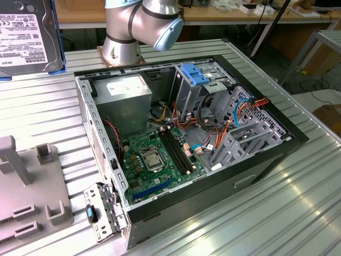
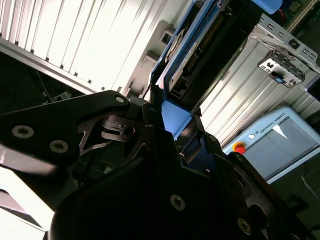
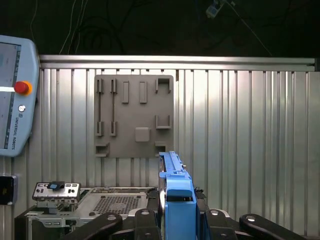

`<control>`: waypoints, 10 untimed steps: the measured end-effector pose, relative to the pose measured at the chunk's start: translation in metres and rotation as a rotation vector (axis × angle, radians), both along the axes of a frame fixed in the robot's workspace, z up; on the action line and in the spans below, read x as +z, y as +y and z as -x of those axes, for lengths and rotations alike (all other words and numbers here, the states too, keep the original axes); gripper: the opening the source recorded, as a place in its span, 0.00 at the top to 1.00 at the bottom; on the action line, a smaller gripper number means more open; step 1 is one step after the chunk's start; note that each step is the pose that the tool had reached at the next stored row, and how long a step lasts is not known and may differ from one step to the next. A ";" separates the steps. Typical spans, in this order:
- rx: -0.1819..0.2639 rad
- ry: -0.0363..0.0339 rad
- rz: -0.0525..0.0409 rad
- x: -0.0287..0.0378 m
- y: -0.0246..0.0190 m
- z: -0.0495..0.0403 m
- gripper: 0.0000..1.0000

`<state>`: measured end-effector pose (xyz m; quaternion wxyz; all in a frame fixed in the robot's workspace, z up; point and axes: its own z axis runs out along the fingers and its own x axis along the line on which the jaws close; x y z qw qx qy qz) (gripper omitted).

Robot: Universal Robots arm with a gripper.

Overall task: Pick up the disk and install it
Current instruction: 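Pick up the disk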

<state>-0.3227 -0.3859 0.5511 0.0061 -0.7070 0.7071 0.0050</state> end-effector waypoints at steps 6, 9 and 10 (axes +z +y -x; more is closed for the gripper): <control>0.000 0.0000 0.0000 0.0000 0.0000 -0.0120 0.63; 0.000 0.0000 0.0000 -0.0001 0.0000 -0.0184 0.63; 0.000 0.0000 0.0000 -0.0002 0.0000 -0.0230 0.63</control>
